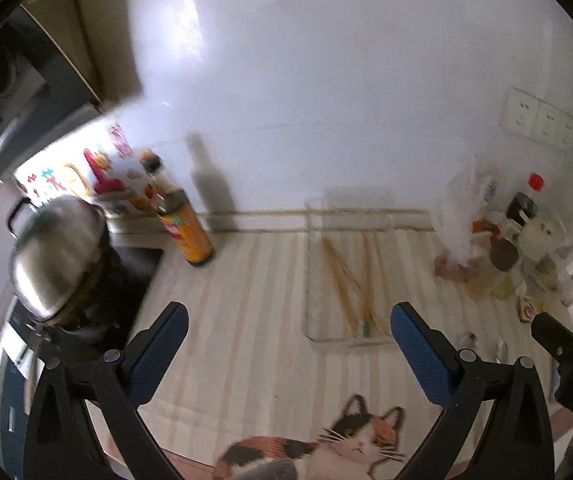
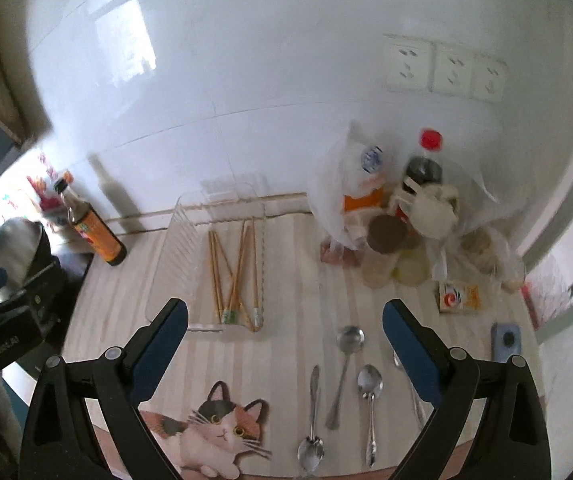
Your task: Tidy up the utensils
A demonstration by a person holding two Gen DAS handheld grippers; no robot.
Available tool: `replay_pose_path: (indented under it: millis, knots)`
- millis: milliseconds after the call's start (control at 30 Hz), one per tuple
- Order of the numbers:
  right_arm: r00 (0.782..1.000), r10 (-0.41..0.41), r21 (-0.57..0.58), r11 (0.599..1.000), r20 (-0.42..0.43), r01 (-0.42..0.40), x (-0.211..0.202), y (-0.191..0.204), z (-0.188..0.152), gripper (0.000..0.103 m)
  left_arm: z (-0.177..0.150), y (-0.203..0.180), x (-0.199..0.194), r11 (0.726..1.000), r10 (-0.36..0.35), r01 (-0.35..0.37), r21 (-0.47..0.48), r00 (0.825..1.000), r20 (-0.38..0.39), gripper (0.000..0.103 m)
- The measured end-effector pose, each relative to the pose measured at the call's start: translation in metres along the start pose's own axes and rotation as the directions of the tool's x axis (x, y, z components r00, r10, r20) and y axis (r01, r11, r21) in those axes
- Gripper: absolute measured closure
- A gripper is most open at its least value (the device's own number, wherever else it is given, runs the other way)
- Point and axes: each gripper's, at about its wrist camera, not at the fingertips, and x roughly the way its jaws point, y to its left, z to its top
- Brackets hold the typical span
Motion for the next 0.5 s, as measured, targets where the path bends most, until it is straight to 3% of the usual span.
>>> replay_pose_path:
  millis: [100,133,167,233,333,433,467,500]
  knots:
    - [0.998,-0.025,0.063,0.998,-0.058,0.029,0.008,-0.03,-0.014,0.004,-0.016,-0.023,0.021,0.999,-0.039,0.041,0.023,0.997,-0.073,0.0]
    - [0.995,-0.028,0.088,0.995,-0.095,0.037,0.014,-0.042,-0.021,0.011,-0.023,-0.033,0.031,0.998,-0.053,0.057,0.034,0.993,-0.109,0.0]
    - [0.992,-0.028,0.111,0.993,-0.123,0.042,0.019,-0.053,-0.025,0.026,-0.031,-0.044,0.041,0.996,-0.064,0.072,0.047,0.987,-0.146,0.0]
    - [0.977,-0.033,0.168,0.983,-0.211,0.07,0.035,-0.082,-0.041,0.043,-0.05,-0.068,0.065,0.991,-0.09,0.111,0.076,0.967,-0.238,0.0]
    - [0.955,-0.04,0.23,0.967,-0.294,0.112,0.055,-0.12,-0.065,0.048,-0.082,-0.105,0.102,0.976,-0.147,0.199,0.085,0.899,-0.413,0.0]
    - [0.936,-0.054,0.272,0.95,-0.349,0.156,0.064,-0.15,-0.087,0.049,-0.117,-0.14,0.128,0.959,-0.178,0.27,0.086,0.81,-0.559,0.002]
    - [0.929,-0.055,0.284,0.944,-0.365,0.167,0.067,-0.16,-0.095,0.049,-0.128,-0.152,0.134,0.954,-0.175,0.285,0.093,0.782,-0.599,0.008]
    - [0.925,-0.056,0.296,0.939,-0.377,0.178,0.069,-0.168,-0.101,0.049,-0.135,-0.161,0.137,0.949,-0.176,0.3,0.098,0.761,-0.625,0.01]
